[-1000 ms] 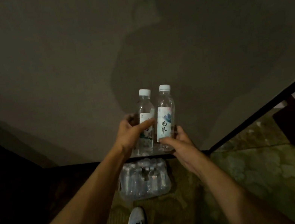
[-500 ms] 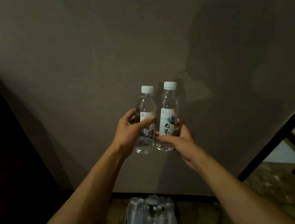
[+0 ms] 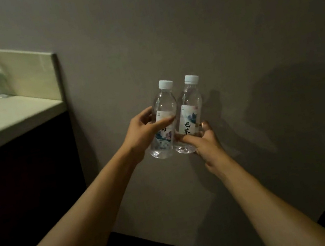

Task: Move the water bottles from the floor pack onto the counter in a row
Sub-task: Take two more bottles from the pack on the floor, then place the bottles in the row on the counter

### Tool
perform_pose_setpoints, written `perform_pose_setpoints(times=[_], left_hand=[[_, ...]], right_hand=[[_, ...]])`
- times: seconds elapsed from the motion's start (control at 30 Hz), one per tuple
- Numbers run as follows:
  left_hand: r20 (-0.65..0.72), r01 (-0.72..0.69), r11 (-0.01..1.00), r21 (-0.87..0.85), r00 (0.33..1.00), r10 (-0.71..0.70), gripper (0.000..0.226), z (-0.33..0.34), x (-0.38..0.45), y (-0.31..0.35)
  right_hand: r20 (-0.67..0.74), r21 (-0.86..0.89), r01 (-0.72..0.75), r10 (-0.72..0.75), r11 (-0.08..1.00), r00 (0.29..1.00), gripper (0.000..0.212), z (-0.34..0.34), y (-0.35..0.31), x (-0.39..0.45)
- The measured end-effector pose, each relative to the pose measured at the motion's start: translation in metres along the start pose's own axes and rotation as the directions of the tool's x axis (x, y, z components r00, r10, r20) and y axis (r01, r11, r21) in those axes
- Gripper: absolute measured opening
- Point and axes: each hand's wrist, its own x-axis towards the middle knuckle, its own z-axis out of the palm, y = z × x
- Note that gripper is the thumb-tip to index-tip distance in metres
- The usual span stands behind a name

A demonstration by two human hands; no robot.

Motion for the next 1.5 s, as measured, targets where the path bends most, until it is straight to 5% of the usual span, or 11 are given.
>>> perform_pose_setpoints(times=[0.6, 0.83, 1.07, 1.5], left_hand=[[-0.13, -0.059, 0.997, -0.04, 0.99, 0.054, 0.034, -0.14, 0.002, 0.074], [-0.16, -0.16, 0.985, 0.059, 0.973, 0.168, 0.046, -0.208, -0.003, 0.083], [-0.2, -0.122, 0.985, 0.122, 0.969, 0.145, 0.03, -0.274, -0.015, 0.082], [-0.42, -0.068, 0.952, 0.298, 0.887, 0.194, 0.047, -0.409, -0.007, 0.086]], right_hand=[[0.146, -0.005, 0.098, -0.096, 0.995, 0.985, 0.056, 0.154, -0.049, 0.032], [0.148, 0.045, 0.093, -0.099, 0.995, 0.984, 0.053, 0.226, -0.046, 0.041], [0.161, 0.11, 0.072, -0.09, 0.991, 0.983, 0.053, 0.295, -0.024, 0.041], [0.242, 0.12, 0.048, -0.077, 0.992, 0.967, 0.05, 0.435, 0.0, 0.083]])
